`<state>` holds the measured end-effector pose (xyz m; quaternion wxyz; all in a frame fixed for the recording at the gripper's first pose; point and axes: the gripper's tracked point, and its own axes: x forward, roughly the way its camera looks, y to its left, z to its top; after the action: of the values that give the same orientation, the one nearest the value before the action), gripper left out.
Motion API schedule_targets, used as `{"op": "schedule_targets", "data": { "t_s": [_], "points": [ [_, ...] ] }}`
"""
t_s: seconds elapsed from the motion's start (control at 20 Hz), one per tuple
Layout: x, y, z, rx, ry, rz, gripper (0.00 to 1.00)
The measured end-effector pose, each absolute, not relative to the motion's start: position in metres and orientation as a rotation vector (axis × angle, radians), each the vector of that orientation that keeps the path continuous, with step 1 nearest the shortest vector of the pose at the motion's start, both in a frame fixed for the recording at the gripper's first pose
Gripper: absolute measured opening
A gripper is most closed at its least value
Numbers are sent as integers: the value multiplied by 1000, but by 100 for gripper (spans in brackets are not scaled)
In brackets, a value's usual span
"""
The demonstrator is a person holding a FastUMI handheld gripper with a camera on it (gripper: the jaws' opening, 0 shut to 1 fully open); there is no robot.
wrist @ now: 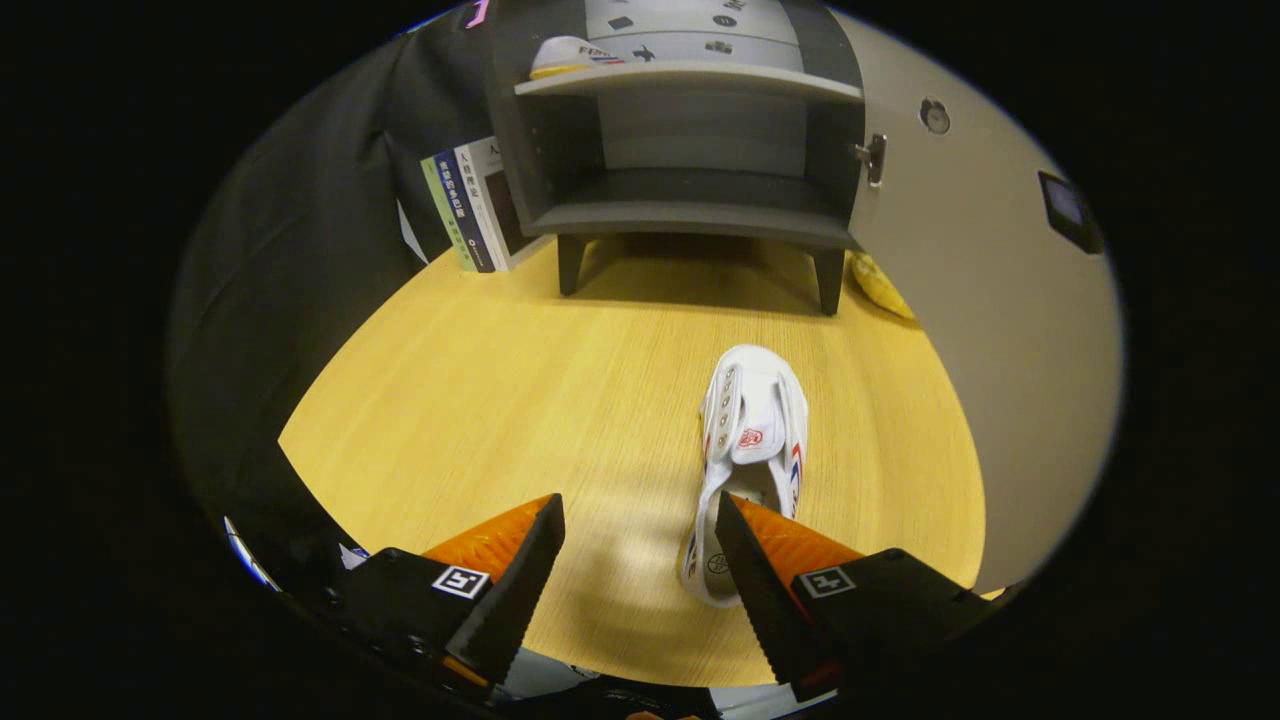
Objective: Open the shoe cabinet door, grab the shoes and put them into the shoe cabinet, then close the shoe cabinet door.
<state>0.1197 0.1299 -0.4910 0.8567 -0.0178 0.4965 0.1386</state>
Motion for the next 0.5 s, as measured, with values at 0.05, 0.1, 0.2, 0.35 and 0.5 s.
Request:
{"op": "schedule_targets", "data": {
  "t_s": [0.05,0.1,0.2,0.35,0.5],
  "points": [
    [121,125,-504,-44,1082,263,96],
    [122,123,-513,-38,1108,252,96],
    [129,125,-522,-30,1118,245,97],
    [142,131,-534,-37,1113,243,96],
    [159,131,-538,-52,1071,203,96]
  ]
}}
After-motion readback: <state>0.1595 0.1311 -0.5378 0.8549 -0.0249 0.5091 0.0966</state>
